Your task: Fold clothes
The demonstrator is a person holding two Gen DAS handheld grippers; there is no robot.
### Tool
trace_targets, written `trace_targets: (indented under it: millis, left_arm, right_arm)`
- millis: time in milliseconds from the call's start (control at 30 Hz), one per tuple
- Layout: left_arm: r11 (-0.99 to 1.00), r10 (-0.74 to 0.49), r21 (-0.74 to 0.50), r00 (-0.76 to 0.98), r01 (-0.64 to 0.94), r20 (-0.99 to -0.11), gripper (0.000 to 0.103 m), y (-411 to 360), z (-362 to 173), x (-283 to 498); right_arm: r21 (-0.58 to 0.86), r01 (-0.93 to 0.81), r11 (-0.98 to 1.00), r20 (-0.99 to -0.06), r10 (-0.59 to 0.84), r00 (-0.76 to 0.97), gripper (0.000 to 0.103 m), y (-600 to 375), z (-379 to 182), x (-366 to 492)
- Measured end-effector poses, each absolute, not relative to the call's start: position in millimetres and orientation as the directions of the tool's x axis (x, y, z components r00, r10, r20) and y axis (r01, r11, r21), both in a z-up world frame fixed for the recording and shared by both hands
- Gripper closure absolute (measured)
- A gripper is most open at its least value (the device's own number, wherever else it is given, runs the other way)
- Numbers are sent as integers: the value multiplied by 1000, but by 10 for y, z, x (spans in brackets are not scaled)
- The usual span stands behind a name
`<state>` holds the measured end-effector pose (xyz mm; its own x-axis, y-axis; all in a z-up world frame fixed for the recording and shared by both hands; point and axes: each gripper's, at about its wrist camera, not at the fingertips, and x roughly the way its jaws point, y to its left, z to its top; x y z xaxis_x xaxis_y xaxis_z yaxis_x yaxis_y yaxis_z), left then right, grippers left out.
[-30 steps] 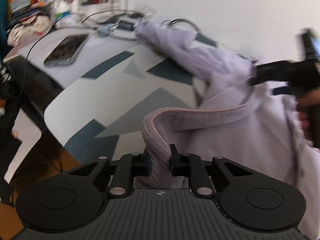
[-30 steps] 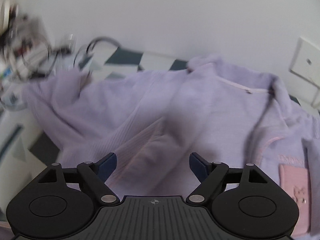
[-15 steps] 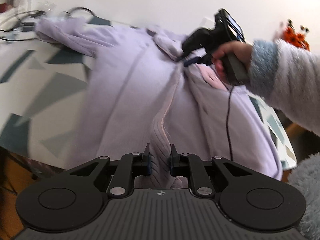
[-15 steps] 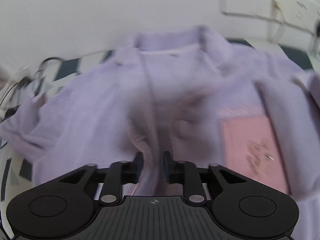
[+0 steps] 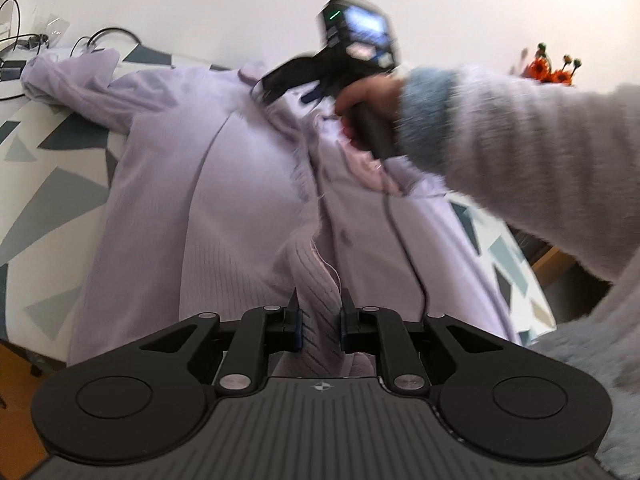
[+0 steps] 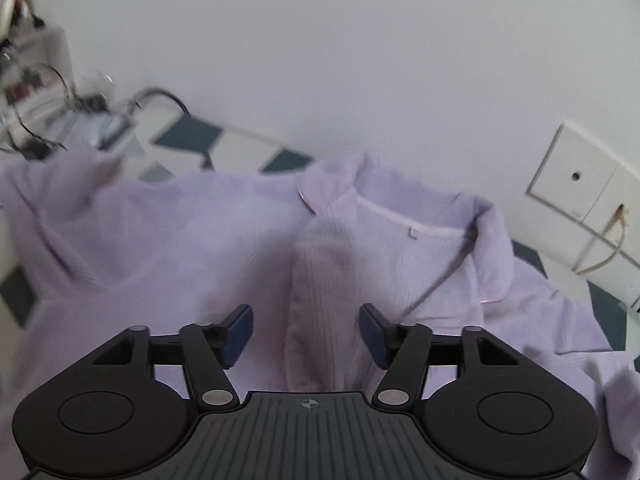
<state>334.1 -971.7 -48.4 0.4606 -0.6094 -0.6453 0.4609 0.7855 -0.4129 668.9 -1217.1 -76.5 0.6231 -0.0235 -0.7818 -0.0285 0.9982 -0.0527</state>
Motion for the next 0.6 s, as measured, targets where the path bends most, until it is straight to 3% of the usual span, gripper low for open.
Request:
trace_targets:
  millis: [67,100,133,167,367,600]
  left_arm:
    - [787,-607,-405,464,465,-645,87,-9756,-448,3339]
    - [789,-604,-401,465,466,-647,87,-9767,-433,3339]
    - [789,-603,-399,465,467,-648,87,-9772,-418,3339]
    - [783,-609,-401,458,475,-648,87,-9777,-407,3340]
    - [712,-672,-436,355,551,-649,87,-9959,-445,3367]
    - [666,-701,-495,239,559,-672,87,-10270,-711,3557]
  right_arm:
    - [-10,11,1000,-829,-15,559,50,-12233,-921,6846]
    - [15,20,1000,-848,2,530,59,-12289,-986,6905]
    - [42,34,999,-849,18,528,78,-12354,-988,6926]
    - [69,48,996,-848,33,529,87,-12418,-985,6944]
    - [191,51,980,-743,111,660,89,-12787,-459,6842]
    - [119,81,990,-767,40,641,95,-13119,-471,6972]
